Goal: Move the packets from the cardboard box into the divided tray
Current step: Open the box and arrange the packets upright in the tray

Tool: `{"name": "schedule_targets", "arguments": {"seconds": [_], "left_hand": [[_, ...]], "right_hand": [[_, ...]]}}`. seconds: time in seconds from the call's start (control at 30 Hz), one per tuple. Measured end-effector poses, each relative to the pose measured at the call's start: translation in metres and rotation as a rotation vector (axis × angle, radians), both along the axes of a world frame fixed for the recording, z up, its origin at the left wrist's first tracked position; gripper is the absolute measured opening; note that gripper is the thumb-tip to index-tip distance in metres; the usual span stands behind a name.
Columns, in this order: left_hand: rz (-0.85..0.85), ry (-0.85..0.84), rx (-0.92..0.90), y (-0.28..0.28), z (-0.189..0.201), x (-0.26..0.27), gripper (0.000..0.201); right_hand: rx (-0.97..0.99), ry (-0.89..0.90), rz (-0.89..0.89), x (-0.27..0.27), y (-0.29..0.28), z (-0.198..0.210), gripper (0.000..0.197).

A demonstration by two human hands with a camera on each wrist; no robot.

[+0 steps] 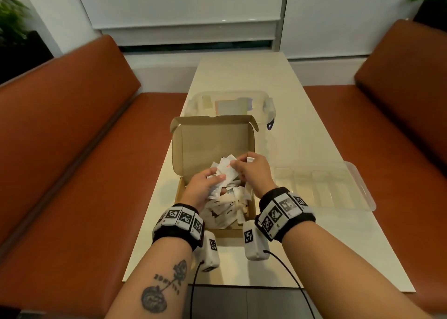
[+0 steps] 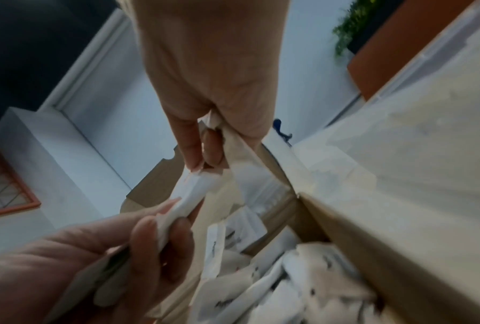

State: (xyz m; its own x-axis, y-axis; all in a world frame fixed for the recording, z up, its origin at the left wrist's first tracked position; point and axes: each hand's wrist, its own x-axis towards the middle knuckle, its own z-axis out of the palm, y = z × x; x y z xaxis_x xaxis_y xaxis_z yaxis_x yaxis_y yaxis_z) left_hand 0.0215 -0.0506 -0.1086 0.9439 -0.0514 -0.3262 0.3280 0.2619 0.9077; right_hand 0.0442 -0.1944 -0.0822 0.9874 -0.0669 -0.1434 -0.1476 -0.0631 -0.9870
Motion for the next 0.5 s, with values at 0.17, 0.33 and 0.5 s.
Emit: {"name": "schedule_targets", "arguments": {"seconds": [0.17, 0.33, 0.5], "left_hand": [[-0.032, -0.006, 0.079, -0.016, 0.009, 0.005, 0.009], [-0.106, -0.051, 0.119, -0.053, 0.014, 0.009, 0.008], [-0.150, -0.066, 0.181, -0.096, 0.017, 0.014, 0.009]], "right_hand": [[-0.155, -0.003, 0.040, 0.000, -0.028, 0.009, 0.014], [-0.138, 0.013, 0.083, -0.007, -0.068, 0.017, 0.034], [-0.184, 0.010, 0.026, -0.012, -0.106, 0.018, 0.024]]}}
